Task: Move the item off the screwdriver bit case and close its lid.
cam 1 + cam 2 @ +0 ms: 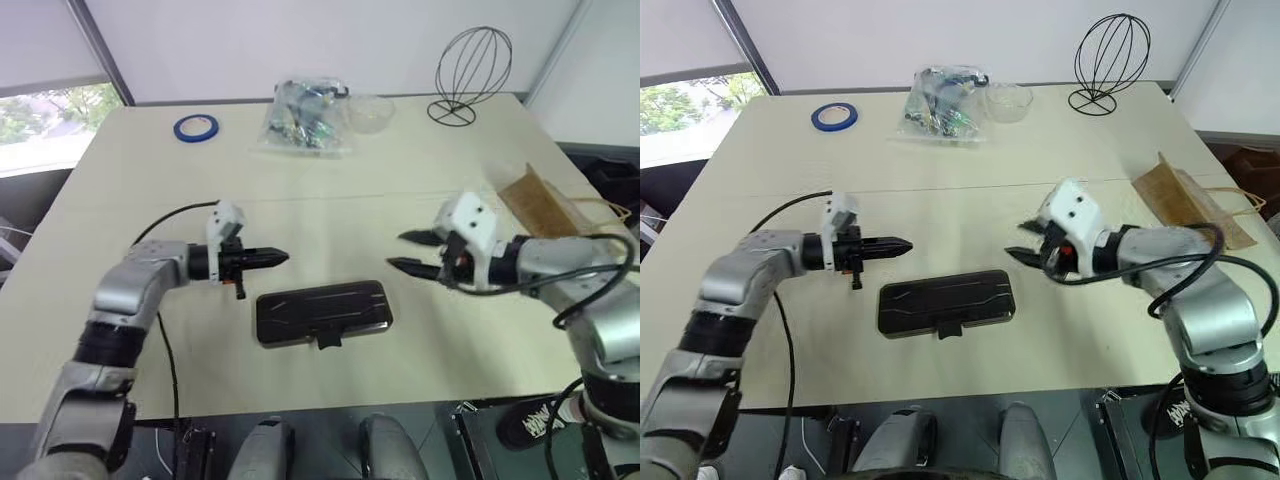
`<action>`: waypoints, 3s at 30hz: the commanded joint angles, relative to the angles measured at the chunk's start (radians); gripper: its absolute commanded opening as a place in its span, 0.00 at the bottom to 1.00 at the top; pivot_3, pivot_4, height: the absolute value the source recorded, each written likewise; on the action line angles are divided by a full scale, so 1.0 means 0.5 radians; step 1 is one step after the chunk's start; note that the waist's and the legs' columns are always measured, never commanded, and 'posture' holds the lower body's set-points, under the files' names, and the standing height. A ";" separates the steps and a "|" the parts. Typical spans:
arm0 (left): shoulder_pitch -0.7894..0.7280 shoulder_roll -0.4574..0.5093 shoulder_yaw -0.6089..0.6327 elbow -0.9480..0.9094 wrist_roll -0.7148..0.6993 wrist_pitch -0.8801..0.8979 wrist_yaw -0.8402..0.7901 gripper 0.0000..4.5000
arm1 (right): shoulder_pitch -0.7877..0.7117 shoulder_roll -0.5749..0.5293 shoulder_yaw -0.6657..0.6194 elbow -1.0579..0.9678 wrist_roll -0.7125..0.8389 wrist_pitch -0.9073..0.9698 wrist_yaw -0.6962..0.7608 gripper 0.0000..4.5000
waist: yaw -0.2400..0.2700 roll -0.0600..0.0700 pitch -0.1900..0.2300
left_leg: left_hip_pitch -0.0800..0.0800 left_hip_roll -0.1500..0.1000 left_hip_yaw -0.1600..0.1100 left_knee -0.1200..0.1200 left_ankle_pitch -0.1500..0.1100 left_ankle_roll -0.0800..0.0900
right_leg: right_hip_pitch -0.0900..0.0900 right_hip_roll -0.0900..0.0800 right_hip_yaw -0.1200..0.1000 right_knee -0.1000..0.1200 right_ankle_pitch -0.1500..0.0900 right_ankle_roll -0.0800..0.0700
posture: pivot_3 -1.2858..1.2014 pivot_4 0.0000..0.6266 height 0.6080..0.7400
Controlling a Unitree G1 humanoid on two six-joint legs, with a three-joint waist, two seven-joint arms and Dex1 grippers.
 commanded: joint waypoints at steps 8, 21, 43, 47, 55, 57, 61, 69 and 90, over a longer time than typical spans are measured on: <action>-0.432 -0.287 -0.203 0.732 0.302 -0.427 -0.233 0.00 | 0.161 -0.132 0.383 -0.036 0.309 -0.122 0.297 0.01 | -0.005 -0.006 0.004 | -0.002 0.000 0.001 0.001 0.000 0.000 | 0.000 0.000 -0.005 0.000 0.000 0.000 | 0.52 0.24 1.00; -0.440 -0.387 -0.196 0.843 0.439 -0.552 -0.314 0.00 | 0.086 0.002 0.613 0.173 0.229 -0.261 0.195 0.01 | -0.004 -0.008 0.005 | -0.005 0.000 -0.001 0.004 0.001 -0.001 | -0.003 0.001 -0.005 0.003 0.000 0.000 | 0.52 0.24 1.00; -0.289 -0.361 -0.189 0.635 0.454 -0.464 -0.311 0.00 | 0.101 0.231 0.925 0.461 -0.184 -0.537 -0.132 0.01 | -0.010 -0.008 0.005 | -0.004 0.000 -0.001 0.005 0.002 -0.003 | -0.004 0.001 -0.005 0.006 0.000 0.000 | 0.52 0.24 1.00; -0.276 -0.355 -0.190 0.610 0.454 -0.451 -0.309 0.00 | 0.129 0.219 0.964 0.455 -0.265 -0.590 -0.149 0.01 | -0.011 -0.008 0.005 | -0.003 0.000 -0.001 0.005 0.001 -0.002 | -0.003 0.001 -0.005 0.007 0.000 0.000 | 0.52 0.24 1.00; -0.242 -0.345 -0.224 0.599 0.477 -0.451 -0.329 0.00 | 0.162 0.255 0.980 0.414 -0.462 -0.729 -0.289 0.01 | -0.011 -0.008 0.004 | -0.002 0.000 -0.001 0.005 0.001 -0.002 | -0.002 0.001 -0.005 0.007 0.000 0.000 | 0.52 0.24 1.00; -0.232 -0.340 -0.239 0.605 0.489 -0.459 -0.342 0.00 | 0.159 0.271 0.983 0.420 -0.533 -0.781 -0.334 0.01 | -0.012 -0.008 0.004 | -0.001 0.000 -0.001 0.005 0.001 -0.002 | -0.002 0.001 -0.005 0.008 0.000 0.000 | 0.52 0.24 1.00; -0.212 -0.340 -0.275 0.620 0.520 -0.506 -0.359 0.00 | 0.162 0.299 0.979 0.430 -0.614 -0.826 -0.392 0.01 | -0.013 -0.008 0.004 | 0.000 0.000 -0.001 0.005 0.001 -0.002 | -0.002 0.001 -0.005 0.008 0.000 0.000 | 0.52 0.24 1.00; -0.146 -0.329 -0.356 0.725 0.635 -0.681 -0.411 0.00 | 0.170 0.357 0.961 0.374 -0.722 -0.843 -0.490 0.01 | -0.015 -0.008 0.004 | 0.002 0.000 -0.001 0.005 0.001 -0.002 | 0.000 0.001 -0.005 0.008 0.000 0.000 | 0.52 0.24 1.00; -0.148 -0.118 0.032 0.161 0.303 -0.268 -0.274 0.00 | 0.324 -0.257 0.193 -0.016 -0.197 -0.479 -0.019 0.01 | -0.010 -0.009 0.005 | 0.003 0.002 -0.002 0.003 -0.001 0.001 | 0.002 0.002 -0.005 0.006 0.000 0.000 | 0.52 0.24 1.00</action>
